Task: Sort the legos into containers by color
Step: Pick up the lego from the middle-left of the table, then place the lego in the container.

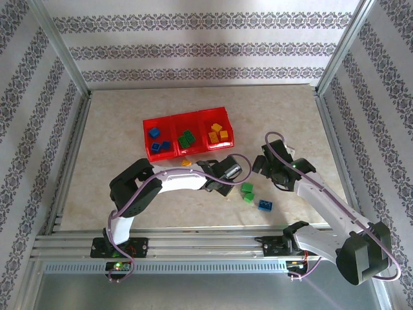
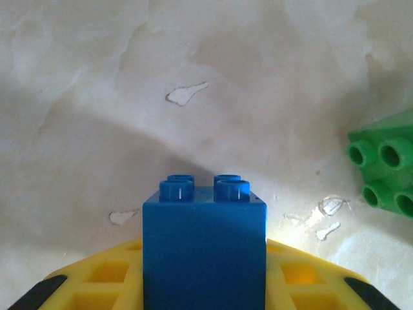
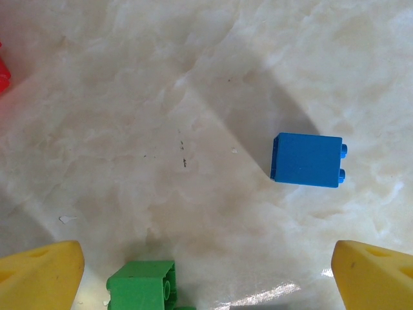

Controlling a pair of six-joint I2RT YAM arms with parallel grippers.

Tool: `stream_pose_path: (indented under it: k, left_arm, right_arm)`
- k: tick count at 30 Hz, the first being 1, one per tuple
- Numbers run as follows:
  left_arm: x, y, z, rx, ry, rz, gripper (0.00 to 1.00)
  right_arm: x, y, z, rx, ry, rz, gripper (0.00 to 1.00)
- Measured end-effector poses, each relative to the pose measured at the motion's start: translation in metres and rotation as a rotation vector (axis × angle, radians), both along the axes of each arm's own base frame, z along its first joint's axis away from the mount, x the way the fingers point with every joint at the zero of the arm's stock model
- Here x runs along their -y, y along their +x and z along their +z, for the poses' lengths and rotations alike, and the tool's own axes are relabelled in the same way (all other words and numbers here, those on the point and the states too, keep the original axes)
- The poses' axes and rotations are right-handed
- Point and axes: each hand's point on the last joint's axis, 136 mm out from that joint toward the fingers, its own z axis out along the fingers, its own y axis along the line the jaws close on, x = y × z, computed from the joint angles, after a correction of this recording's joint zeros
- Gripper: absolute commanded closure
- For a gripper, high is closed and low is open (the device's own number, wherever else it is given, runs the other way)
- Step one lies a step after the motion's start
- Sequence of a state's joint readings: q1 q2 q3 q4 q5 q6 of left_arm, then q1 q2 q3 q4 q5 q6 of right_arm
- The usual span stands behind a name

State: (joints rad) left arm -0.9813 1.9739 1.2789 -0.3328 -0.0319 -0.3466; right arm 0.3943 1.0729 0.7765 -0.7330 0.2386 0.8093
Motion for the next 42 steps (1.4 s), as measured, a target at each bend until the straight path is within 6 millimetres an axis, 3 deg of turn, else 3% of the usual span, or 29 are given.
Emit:
stream_pose_path:
  k: [5,12,20,25,35,42]
  left_arm:
    - [-0.010,0.004,0.014,0.026,-0.017,0.036,0.76]
    - [-0.036,0.027,0.056,0.120,-0.056,0.129,0.76]
    - [-0.115,0.076,0.111,0.250,-0.095,0.349,0.76]
    - [-0.168,0.100,0.131,0.313,-0.088,0.488,0.76]
    - [-0.252,0.133,0.131,0.325,-0.039,0.694,0.75]
    - [-0.272,0.156,0.106,0.257,-0.021,0.746,0.75]
  right_arm:
    - [0.000,0.001,0.000,0.002,0.001,0.000,0.02]
    - [0.001,0.001,0.000,0.002,0.001,-0.006,0.02]
    - [0.003,0.001,0.000,0.002,0.000,-0.013,0.02]
    - [0.003,0.001,-0.001,-0.001,-0.001,-0.013,0.02]
    - [0.003,0.001,-0.001,-0.003,-0.001,-0.015,0.02]
    - [0.004,-0.002,-0.007,-0.018,-0.006,-0.017,0.02]
